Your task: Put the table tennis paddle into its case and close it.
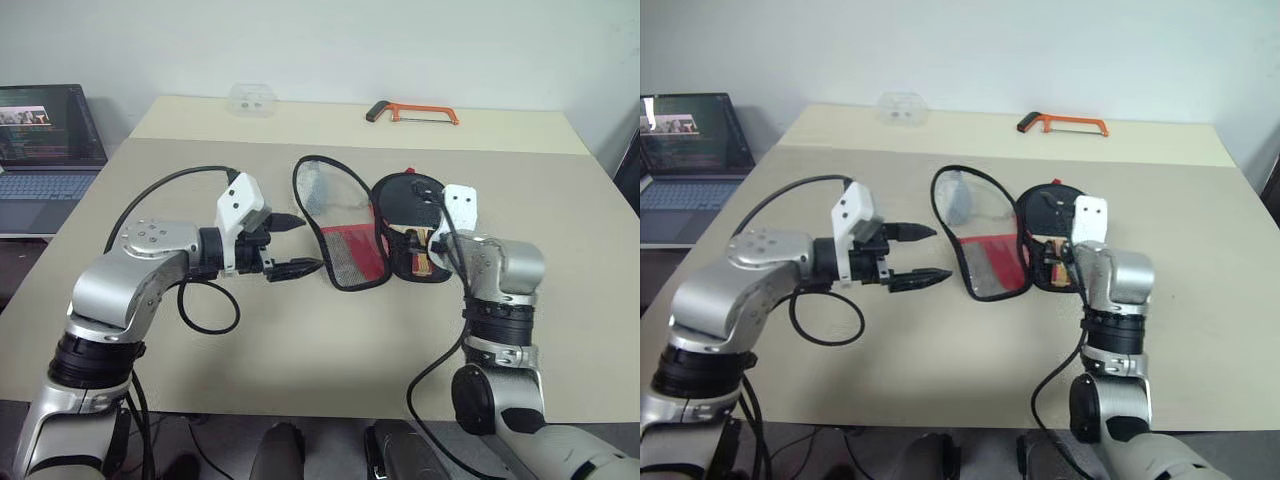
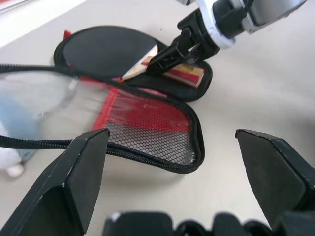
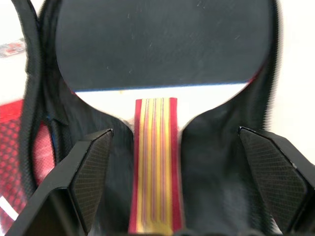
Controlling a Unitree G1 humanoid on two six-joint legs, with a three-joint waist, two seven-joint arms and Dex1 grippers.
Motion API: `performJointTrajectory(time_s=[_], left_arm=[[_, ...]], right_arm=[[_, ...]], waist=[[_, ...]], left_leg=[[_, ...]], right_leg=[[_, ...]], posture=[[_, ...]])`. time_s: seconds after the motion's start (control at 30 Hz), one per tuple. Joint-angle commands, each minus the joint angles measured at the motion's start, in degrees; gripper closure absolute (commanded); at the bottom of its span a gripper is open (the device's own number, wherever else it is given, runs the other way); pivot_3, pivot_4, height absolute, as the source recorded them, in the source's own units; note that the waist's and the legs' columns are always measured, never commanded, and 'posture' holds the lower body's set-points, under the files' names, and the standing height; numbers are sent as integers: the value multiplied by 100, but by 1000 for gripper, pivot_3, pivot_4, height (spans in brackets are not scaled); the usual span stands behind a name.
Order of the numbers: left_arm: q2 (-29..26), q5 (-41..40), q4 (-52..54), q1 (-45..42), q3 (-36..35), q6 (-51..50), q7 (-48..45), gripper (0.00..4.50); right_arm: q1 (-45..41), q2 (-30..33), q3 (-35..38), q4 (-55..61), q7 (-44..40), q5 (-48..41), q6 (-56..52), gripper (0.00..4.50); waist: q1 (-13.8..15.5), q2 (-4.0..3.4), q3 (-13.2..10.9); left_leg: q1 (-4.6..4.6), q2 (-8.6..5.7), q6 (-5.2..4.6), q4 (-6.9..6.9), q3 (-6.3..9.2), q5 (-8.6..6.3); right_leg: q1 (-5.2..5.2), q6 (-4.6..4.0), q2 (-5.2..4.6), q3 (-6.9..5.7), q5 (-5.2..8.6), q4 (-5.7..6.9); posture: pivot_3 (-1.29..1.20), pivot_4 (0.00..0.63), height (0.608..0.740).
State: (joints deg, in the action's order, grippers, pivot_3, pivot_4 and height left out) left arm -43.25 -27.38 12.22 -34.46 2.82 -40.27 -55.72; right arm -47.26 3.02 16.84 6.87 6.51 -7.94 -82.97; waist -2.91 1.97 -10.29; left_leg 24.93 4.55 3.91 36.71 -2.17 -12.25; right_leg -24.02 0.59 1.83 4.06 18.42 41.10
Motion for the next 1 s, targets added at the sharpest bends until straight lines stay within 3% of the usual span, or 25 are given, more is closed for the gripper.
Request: performJointTrajectory(time_s=[0.03, 0.2, 0.37, 0.43, 0.53, 0.67, 0.87, 0.9, 1.0], left_arm=[[94, 91, -174, -80, 33, 215, -39, 0], [-231, 99, -578, 86, -221, 379, -405, 0], [-605, 273, -1106, 195, -552, 613, -410, 0], [-680, 445, -1262, 241, -549, 698, -304, 0], [-639, 848, -1610, 166, -286, 935, -159, 607], [-474, 1538, -2238, -42, 213, 1397, -13, 2069], [-86, 1907, -2691, -430, 442, 1668, 79, 4254], [-4, 1960, -2771, -497, 471, 1704, 97, 4477], [275, 2096, -2981, -704, 584, 1830, 107, 4477]], right_arm=[[-349, 735, -40, 1115, -555, -380, -826, 19], [-473, 3548, -613, 1434, -2543, -1468, -524, 19], [481, 4932, -545, 992, -4649, -1793, 1796, 19], [939, 5013, -313, 859, -5362, -1908, 2807, 19], [1715, 5258, -131, 770, -6448, -2003, 4000, 0], [2062, 5208, -14, 453, -6927, -2208, 4624, 0], [2320, 5157, -7, 618, -7214, -2542, 4843, 0], [2352, 5151, -37, 665, -7241, -2581, 4852, 0], [2402, 5108, -123, 838, -7219, -2676, 4838, 0]], waist=[[14, -1, 0], [21, -2, -1], [-42, 2, 1], [-51, 1, 1], [-30, 0, 1], [15, 1, 1], [59, 1, 1], [59, 0, 1], [66, 0, 1]], left_leg=[[0, 0, 0, 1, 0, 0], [2, -3, -2, -2, -11, -1], [-8, 2, -5, -2, -12, -3], [-16, 3, -5, 0, -13, -3], [-17, 1, -5, 16, -10, -3], [-22, -1, -5, 27, -1, -3], [-21, -1, -4, 29, 10, -3], [-20, -1, -4, 30, 9, -3], [-22, -2, -4, 30, 11, -2]], right_leg=[[0, 0, 0, 2, 0, 0], [1, 1, 1, 3, 0, -13], [12, 1, 13, -2, 2, -18], [22, 1, 13, -1, 2, -19], [31, 1, 11, -6, 2, -15], [51, 1, 4, -20, 2, -18], [55, 0, 4, -31, 1, -15], [55, 0, 4, -29, 1, -14], [57, 0, 4, -28, 1, -14]], posture=[[0, 150, 740], [0, 150, 740], [0, 150, 740], [0, 150, 740], [0, 150, 740], [0, 150, 740], [0, 150, 740], [0, 150, 740], [0, 150, 740]])
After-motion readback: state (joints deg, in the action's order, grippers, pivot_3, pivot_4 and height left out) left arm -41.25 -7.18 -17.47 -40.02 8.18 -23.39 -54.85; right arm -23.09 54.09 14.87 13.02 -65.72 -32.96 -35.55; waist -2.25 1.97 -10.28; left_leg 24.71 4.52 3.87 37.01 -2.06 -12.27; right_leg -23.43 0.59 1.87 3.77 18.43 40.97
